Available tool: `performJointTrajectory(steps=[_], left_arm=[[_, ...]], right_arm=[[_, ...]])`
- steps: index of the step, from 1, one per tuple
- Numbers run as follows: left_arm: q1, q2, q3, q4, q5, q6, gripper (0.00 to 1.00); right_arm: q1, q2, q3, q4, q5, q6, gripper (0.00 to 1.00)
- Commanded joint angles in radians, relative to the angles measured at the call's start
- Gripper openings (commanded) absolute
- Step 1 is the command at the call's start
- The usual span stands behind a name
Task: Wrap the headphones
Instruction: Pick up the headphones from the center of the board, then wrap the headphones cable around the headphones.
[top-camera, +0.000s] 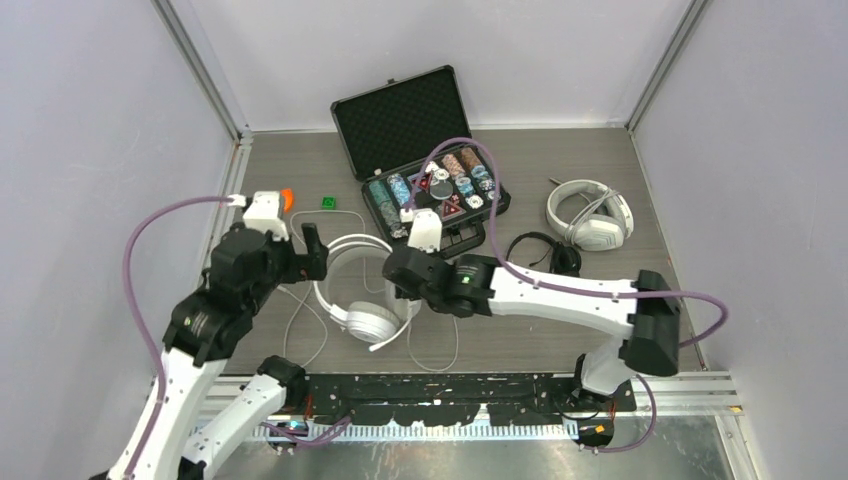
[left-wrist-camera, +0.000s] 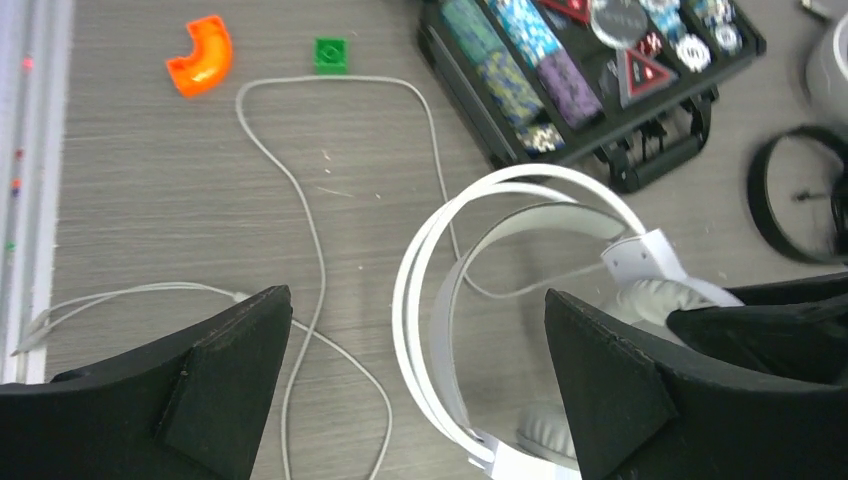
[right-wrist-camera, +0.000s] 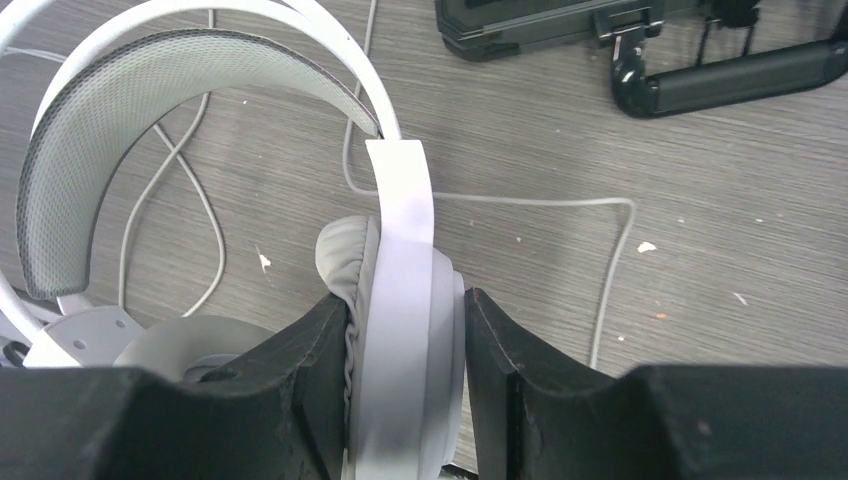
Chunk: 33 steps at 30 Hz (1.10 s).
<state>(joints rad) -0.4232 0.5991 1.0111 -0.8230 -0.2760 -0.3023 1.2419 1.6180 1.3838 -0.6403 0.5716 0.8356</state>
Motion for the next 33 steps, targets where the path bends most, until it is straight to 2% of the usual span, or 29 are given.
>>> performJointTrajectory(steps=[1, 10, 23, 27, 29, 33], left_arm=[[0.000, 0.145, 0.125, -0.157, 0.185, 0.030, 0.99], [0.000, 0.365, 0.256, -0.243, 0.302, 0.054, 0.93], [-0.002, 0.496, 0.166, -0.162, 0.395, 0.115, 0.80], [-0.002, 0.531, 0.159, -0.132, 0.380, 0.126, 0.70], [-0.003, 0.544, 0.160, -0.118, 0.366, 0.127, 0.59], [-0.025, 0.563, 0.161, -0.099, 0.357, 0.136, 0.46]], right_arm=[[0.005, -0.154, -0.086, 0.159, 0.031, -0.058, 0.20], [0.005, -0.261, -0.157, 0.170, 0.052, -0.082, 0.20], [0.004, -0.294, -0.187, 0.181, 0.073, -0.081, 0.21], [0.004, -0.292, -0.187, 0.186, 0.070, -0.081, 0.21], [0.004, -0.290, -0.187, 0.186, 0.071, -0.080, 0.21], [0.005, -0.280, -0.186, 0.188, 0.075, -0.072, 0.21]])
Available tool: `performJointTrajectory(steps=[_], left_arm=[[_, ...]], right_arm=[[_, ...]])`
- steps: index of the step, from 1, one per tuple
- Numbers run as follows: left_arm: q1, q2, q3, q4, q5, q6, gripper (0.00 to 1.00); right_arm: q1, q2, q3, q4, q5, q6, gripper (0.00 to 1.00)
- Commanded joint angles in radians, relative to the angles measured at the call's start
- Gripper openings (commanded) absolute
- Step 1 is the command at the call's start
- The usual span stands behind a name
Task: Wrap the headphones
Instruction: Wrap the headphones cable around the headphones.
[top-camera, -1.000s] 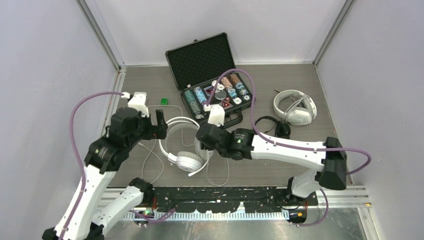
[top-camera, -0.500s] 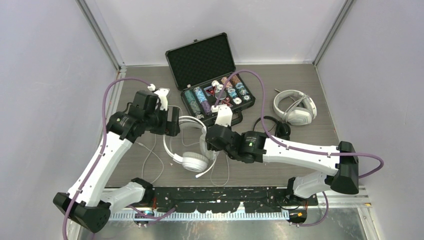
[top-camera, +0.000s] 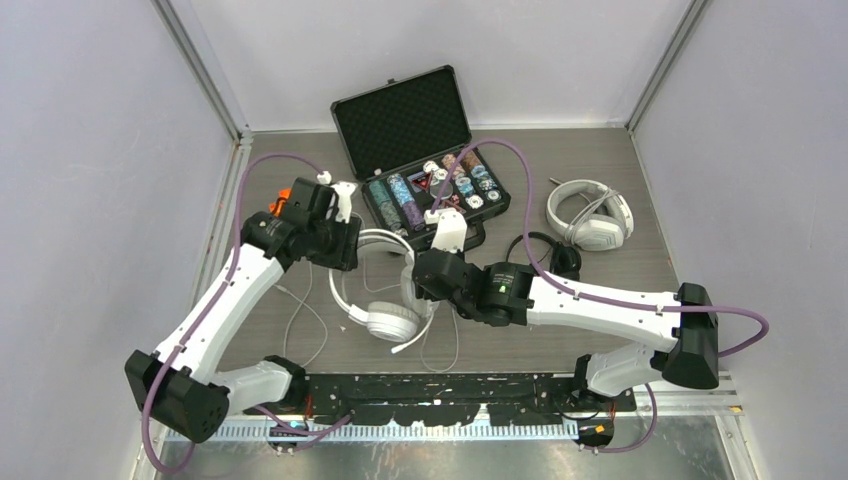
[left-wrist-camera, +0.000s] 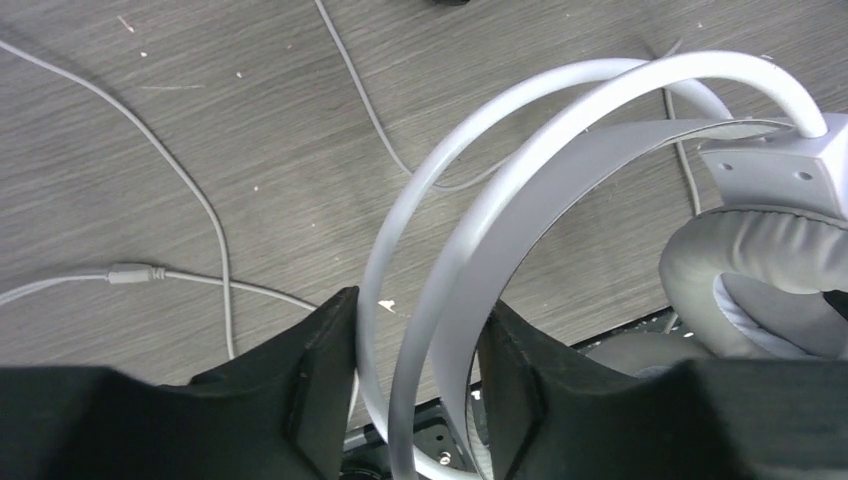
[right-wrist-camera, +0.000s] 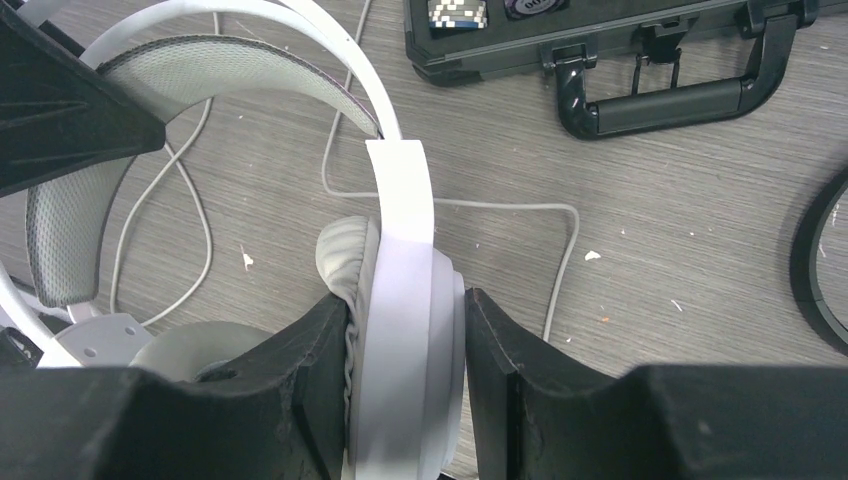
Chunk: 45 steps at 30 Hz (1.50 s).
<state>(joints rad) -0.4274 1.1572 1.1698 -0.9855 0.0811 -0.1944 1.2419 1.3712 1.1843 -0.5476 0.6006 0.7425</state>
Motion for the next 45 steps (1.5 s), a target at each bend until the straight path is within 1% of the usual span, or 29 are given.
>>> performJointTrajectory(steps=[1, 4, 6, 7, 9, 11, 13, 14, 15, 17, 19, 22, 24, 28, 31, 34, 35, 38, 40, 45], left_arm=[[-0.030, 0.008, 0.001, 0.067, -0.007, 0.031, 0.43], [-0.062, 0.014, -0.002, 0.073, -0.034, 0.039, 0.33], [-0.080, 0.019, -0.002, 0.075, -0.042, 0.042, 0.28], [-0.086, 0.019, -0.002, 0.075, -0.050, 0.044, 0.22], [-0.091, 0.019, 0.002, 0.072, -0.060, 0.047, 0.08], [-0.091, 0.015, 0.009, 0.069, -0.066, 0.053, 0.01], [-0.091, 0.002, 0.014, 0.075, -0.066, 0.058, 0.00], [-0.091, -0.012, 0.013, 0.079, -0.066, 0.060, 0.00], [-0.091, -0.024, 0.013, 0.087, -0.068, 0.061, 0.00], [-0.091, -0.050, 0.006, 0.109, -0.074, 0.060, 0.00], [-0.091, -0.075, -0.003, 0.133, -0.125, 0.056, 0.00], [-0.091, -0.102, -0.010, 0.169, -0.198, 0.052, 0.00], [-0.090, -0.118, -0.004, 0.182, -0.238, 0.052, 0.00], [-0.090, -0.150, 0.030, 0.198, -0.364, 0.037, 0.00], [-0.088, -0.159, 0.080, 0.190, -0.390, 0.018, 0.00], [-0.086, -0.162, 0.132, 0.182, -0.358, -0.012, 0.00], [-0.084, -0.163, 0.148, 0.179, -0.343, -0.026, 0.00], [-0.071, -0.172, 0.192, 0.178, -0.280, -0.081, 0.00], [-0.059, -0.171, 0.229, 0.172, -0.238, -0.112, 0.00], [-0.045, -0.144, 0.349, 0.110, -0.147, -0.142, 0.00]], right_arm=[[0.005, -0.030, 0.014, 0.096, 0.045, 0.024, 0.21], [0.005, -0.022, 0.015, 0.100, 0.046, 0.032, 0.21], [0.005, -0.018, 0.019, 0.102, 0.046, 0.036, 0.21], [0.004, -0.016, 0.021, 0.102, 0.046, 0.038, 0.21], [0.004, -0.014, 0.021, 0.103, 0.044, 0.040, 0.23], [0.004, -0.016, 0.020, 0.102, 0.043, 0.040, 0.26], [0.005, -0.024, 0.016, 0.103, 0.045, 0.034, 0.29], [0.005, -0.030, 0.015, 0.099, 0.049, 0.026, 0.33], [0.004, -0.040, 0.012, 0.096, 0.053, 0.019, 0.39], [0.004, -0.071, 0.001, 0.092, 0.073, 0.011, 0.55], [0.004, -0.118, -0.022, 0.096, 0.092, 0.001, 0.66], [0.004, -0.221, -0.073, 0.138, 0.088, -0.056, 0.75], [0.005, -0.296, -0.129, 0.184, 0.075, -0.100, 0.79], [0.004, -0.442, -0.248, 0.279, 0.017, -0.215, 0.80], [0.005, -0.544, -0.352, 0.392, -0.111, -0.340, 0.75], [0.005, -0.646, -0.471, 0.562, -0.241, -0.441, 0.71], [0.004, -0.673, -0.512, 0.648, -0.268, -0.482, 0.71], [0.004, -0.725, -0.602, 0.772, -0.327, -0.596, 0.71], [0.005, -0.728, -0.629, 0.811, -0.321, -0.651, 0.72], [0.004, -0.724, -0.621, 0.822, -0.345, -0.776, 0.75]])
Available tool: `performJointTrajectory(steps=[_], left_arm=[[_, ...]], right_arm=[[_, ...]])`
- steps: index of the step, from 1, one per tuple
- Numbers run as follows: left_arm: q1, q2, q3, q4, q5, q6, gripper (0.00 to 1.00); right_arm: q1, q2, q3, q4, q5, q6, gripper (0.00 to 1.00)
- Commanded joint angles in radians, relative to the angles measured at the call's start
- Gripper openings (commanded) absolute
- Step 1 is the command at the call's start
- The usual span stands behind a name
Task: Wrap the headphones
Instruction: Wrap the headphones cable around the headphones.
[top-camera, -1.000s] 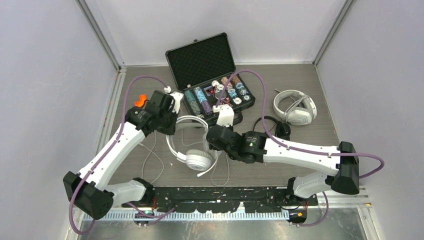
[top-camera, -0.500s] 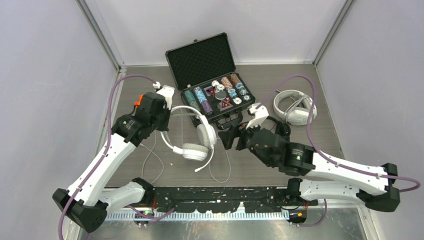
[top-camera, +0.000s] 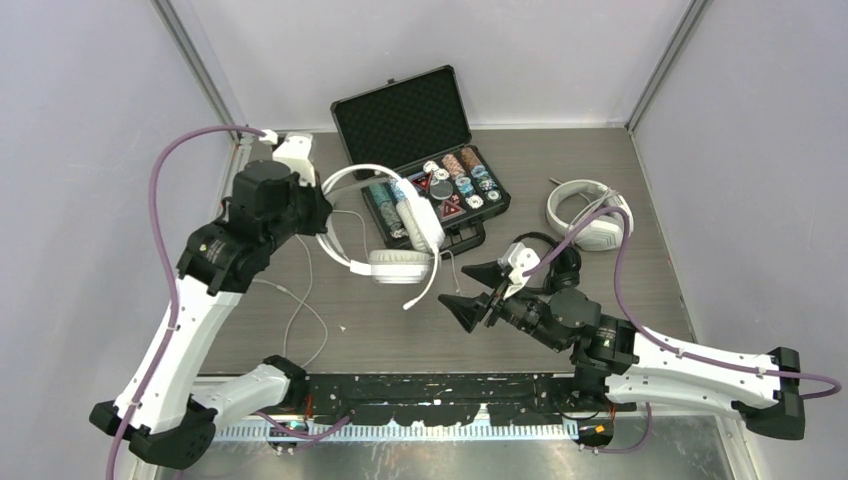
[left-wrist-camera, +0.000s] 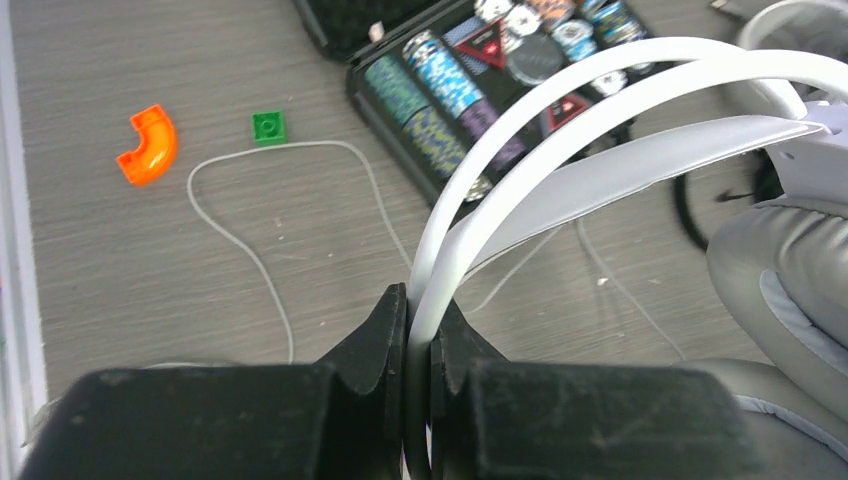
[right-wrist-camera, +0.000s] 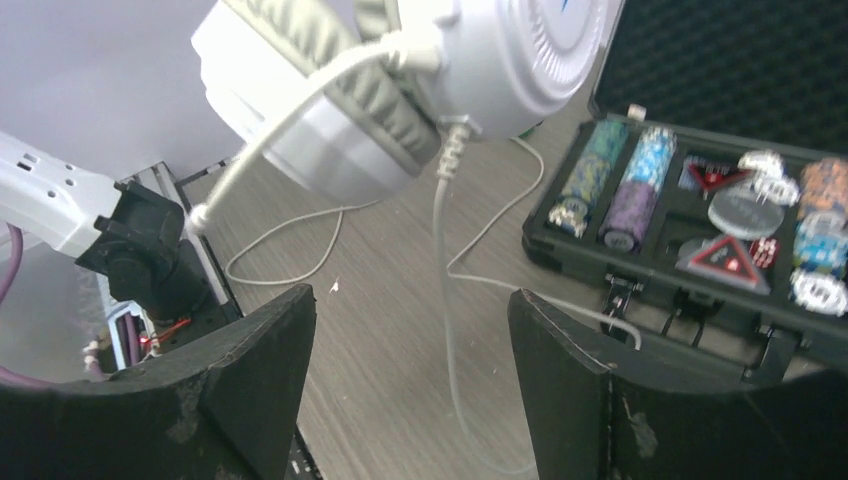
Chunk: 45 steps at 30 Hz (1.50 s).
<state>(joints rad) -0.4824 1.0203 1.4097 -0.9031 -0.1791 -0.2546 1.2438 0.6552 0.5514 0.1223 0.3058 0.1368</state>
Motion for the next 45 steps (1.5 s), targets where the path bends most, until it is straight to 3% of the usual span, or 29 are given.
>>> performJointTrajectory(steps=[1, 10, 17, 21, 27, 37, 39, 41, 45], left_arm=[[0.010, -0.006, 0.122, 0.021, 0.136, -0.090, 0.00], [0.010, -0.040, 0.169, -0.009, 0.260, -0.148, 0.00], [0.011, -0.030, 0.202, -0.020, 0.349, -0.153, 0.00], [0.013, 0.005, 0.237, -0.043, 0.423, -0.142, 0.00], [0.044, 0.035, 0.265, -0.037, 0.519, -0.148, 0.00], [0.105, 0.031, 0.223, 0.079, 0.646, -0.234, 0.00], [0.116, 0.028, 0.215, 0.096, 0.661, -0.249, 0.00], [0.130, 0.021, 0.199, 0.127, 0.684, -0.271, 0.00], [0.168, -0.004, 0.116, 0.275, 0.834, -0.377, 0.00]], right_arm=[[0.003, -0.004, 0.004, 0.167, -0.060, -0.199, 0.76], [0.002, 0.039, -0.022, 0.218, -0.159, -0.257, 0.72], [0.003, 0.000, -0.122, 0.325, -0.231, -0.231, 0.54], [0.002, -0.026, -0.113, 0.277, -0.238, -0.268, 0.59], [0.002, -0.024, -0.120, 0.267, -0.279, -0.277, 0.59], [0.002, 0.114, -0.151, 0.404, -0.355, -0.208, 0.55], [0.003, 0.136, -0.162, 0.433, -0.346, -0.192, 0.48], [0.003, 0.156, -0.171, 0.446, -0.348, -0.187, 0.32], [0.002, 0.187, -0.198, 0.533, -0.329, -0.174, 0.12]])
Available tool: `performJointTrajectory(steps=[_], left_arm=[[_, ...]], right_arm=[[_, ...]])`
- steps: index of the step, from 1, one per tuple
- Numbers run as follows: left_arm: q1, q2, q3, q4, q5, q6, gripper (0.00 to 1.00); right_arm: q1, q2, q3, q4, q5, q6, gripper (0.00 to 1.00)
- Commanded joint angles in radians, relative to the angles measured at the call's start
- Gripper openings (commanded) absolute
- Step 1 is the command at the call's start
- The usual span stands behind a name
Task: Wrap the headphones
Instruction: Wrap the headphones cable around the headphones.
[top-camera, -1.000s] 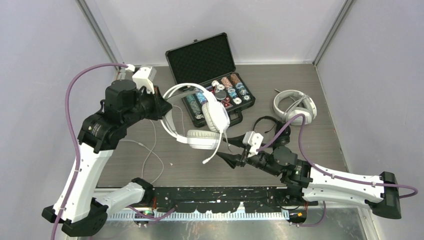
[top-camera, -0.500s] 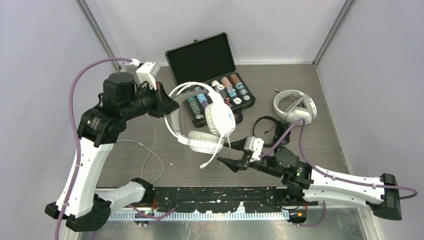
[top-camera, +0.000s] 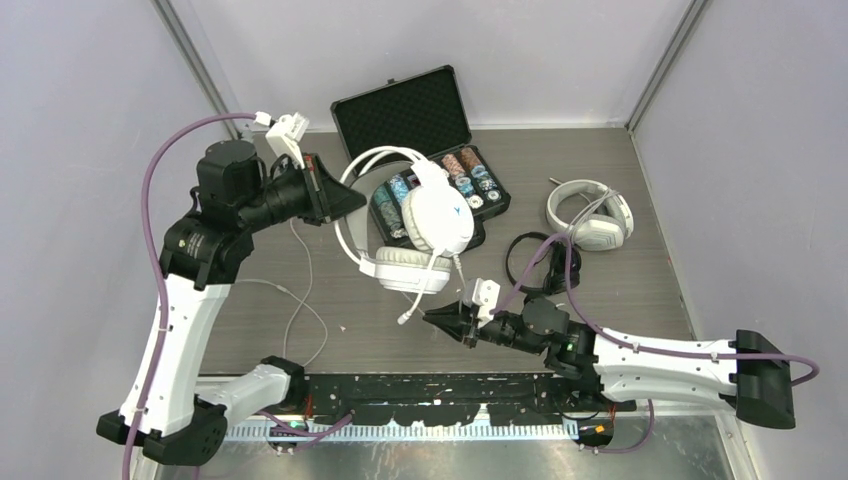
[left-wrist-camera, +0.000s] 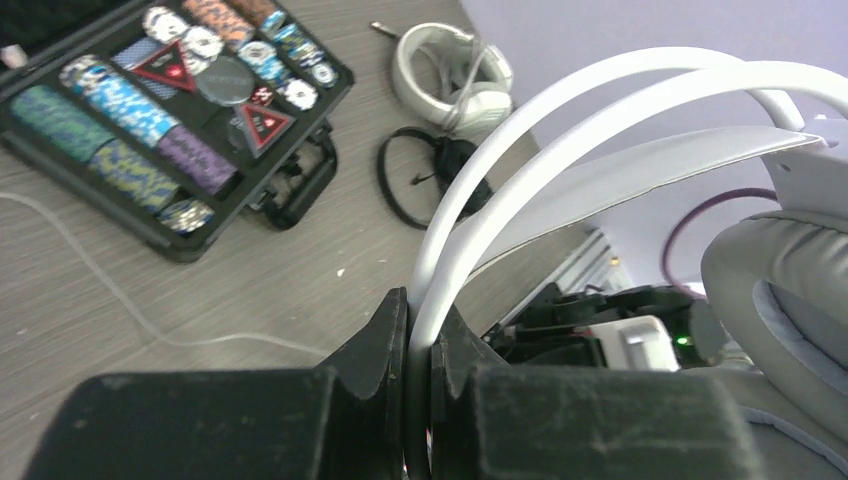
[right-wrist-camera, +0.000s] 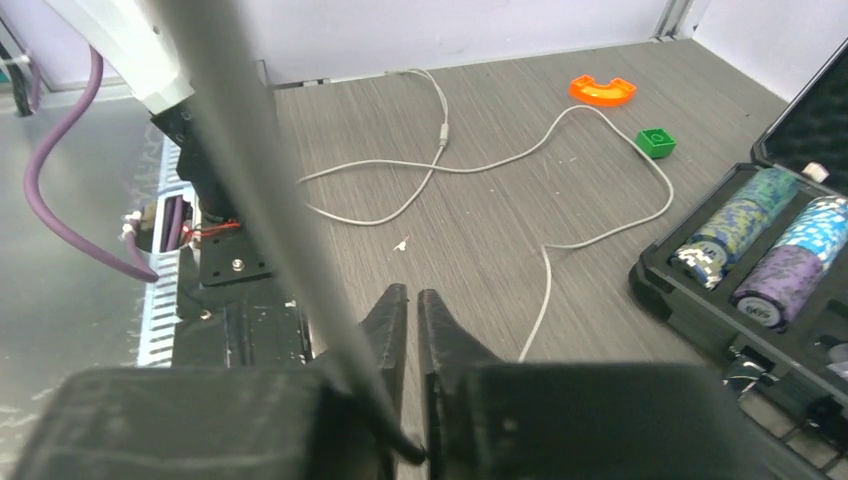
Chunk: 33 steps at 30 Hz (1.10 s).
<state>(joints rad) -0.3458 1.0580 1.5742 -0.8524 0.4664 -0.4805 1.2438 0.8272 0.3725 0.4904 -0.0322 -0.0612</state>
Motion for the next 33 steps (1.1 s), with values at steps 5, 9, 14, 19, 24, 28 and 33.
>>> performJointTrajectory(steps=[5, 9, 14, 19, 24, 28, 33], left_arm=[[0.044, -0.077, -0.193, 0.475, 0.339, -0.318, 0.00], [0.044, -0.055, -0.230, 0.504, 0.481, -0.315, 0.00], [0.044, -0.069, -0.294, 0.551, 0.614, -0.284, 0.00], [0.041, -0.066, -0.348, 0.542, 0.694, -0.243, 0.00], [0.018, -0.075, -0.367, 0.416, 0.700, -0.093, 0.00], [-0.012, -0.059, -0.364, 0.294, 0.691, 0.035, 0.00], [-0.080, -0.025, -0.321, 0.062, 0.591, 0.297, 0.00]], right_arm=[[0.003, 0.051, 0.026, 0.185, 0.029, -0.011, 0.00], [-0.002, 0.077, 0.087, 0.138, 0.029, -0.059, 0.00], [-0.042, 0.092, 0.144, 0.092, 0.047, -0.089, 0.00], [-0.135, 0.104, 0.196, 0.044, -0.078, -0.063, 0.00], [-0.224, 0.121, 0.227, 0.017, -0.152, -0.027, 0.00], [-0.252, 0.116, 0.262, -0.038, -0.174, -0.036, 0.00], [-0.270, 0.094, 0.325, -0.180, -0.173, -0.066, 0.00]])
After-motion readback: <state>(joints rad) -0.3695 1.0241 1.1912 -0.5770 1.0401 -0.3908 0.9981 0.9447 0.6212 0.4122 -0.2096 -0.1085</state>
